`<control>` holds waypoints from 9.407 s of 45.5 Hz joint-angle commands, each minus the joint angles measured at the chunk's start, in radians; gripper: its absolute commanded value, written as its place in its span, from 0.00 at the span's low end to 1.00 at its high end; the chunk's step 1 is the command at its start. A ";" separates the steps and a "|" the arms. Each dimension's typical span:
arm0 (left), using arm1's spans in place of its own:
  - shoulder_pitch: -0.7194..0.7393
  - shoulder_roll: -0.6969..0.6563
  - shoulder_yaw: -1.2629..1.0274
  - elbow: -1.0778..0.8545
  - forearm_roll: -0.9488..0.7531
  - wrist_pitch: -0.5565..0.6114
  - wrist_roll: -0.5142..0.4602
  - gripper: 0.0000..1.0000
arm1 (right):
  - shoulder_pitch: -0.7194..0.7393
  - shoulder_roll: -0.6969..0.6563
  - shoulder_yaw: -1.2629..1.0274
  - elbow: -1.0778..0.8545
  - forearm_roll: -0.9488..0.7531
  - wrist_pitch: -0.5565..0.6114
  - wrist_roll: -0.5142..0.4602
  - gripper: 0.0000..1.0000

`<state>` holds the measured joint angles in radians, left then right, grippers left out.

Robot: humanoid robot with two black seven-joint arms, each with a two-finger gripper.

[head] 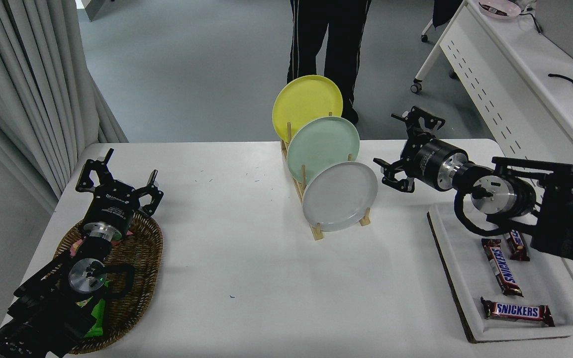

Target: Place the plate on the table

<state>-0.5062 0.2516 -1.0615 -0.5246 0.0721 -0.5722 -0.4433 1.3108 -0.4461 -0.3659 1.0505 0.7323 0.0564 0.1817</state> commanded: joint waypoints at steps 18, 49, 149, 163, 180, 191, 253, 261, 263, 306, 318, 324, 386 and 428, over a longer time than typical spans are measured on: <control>0.000 0.000 0.000 0.000 0.000 0.000 0.000 1.00 | 0.007 0.112 0.122 -0.070 -0.344 -0.219 -0.099 1.00; 0.000 0.000 0.000 0.000 0.000 0.000 0.000 1.00 | -0.016 0.196 0.122 -0.136 -0.255 -0.216 -0.157 0.99; 0.000 0.000 0.000 0.000 0.000 0.000 0.000 1.00 | -0.019 0.234 0.239 -0.239 -0.284 -0.279 -0.398 0.42; 0.000 0.000 0.000 0.000 0.000 0.000 0.000 1.00 | -0.016 0.234 0.248 -0.239 -0.284 -0.277 -0.400 0.34; 0.000 0.000 0.000 0.000 0.000 0.000 0.000 1.00 | -0.016 0.234 0.249 -0.239 -0.284 -0.276 -0.413 0.23; 0.000 0.000 0.000 0.000 0.000 0.000 0.000 1.00 | -0.016 0.234 0.248 -0.241 -0.284 -0.277 -0.413 0.18; 0.000 0.000 0.000 0.000 0.000 0.000 0.000 1.00 | 0.051 0.214 0.427 -0.182 -0.238 -0.316 -0.505 0.00; 0.000 0.000 0.000 0.000 0.000 0.000 0.000 1.00 | 0.041 0.219 0.571 -0.147 -0.117 -0.438 -0.525 0.00; 0.000 0.000 0.000 0.000 0.000 0.000 0.000 1.00 | 0.039 0.222 0.596 -0.144 -0.074 -0.480 -0.527 0.00; 0.000 0.000 0.000 0.000 0.000 0.000 0.000 1.00 | -0.369 0.244 0.788 -0.087 0.222 -0.842 -0.591 0.00; 0.000 0.000 0.000 0.000 0.000 0.000 0.000 1.00 | -0.412 0.311 0.780 -0.164 0.219 -0.842 -0.591 0.00; 0.000 0.000 0.000 0.000 0.000 0.000 0.000 1.00 | -0.423 0.322 0.779 -0.190 0.207 -0.842 -0.591 0.00; 0.000 0.000 0.000 0.000 0.000 0.000 0.000 1.00 | -0.429 0.334 0.774 -0.227 0.157 -0.842 -0.591 0.00; 0.000 0.000 0.000 0.000 0.000 0.000 0.000 1.00 | -0.407 0.334 0.774 -0.199 0.141 -0.811 -0.591 1.00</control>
<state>-0.5062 0.2516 -1.0615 -0.5246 0.0721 -0.5722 -0.4433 0.8878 -0.1149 0.4152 0.8337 0.8901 -0.7850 -0.4097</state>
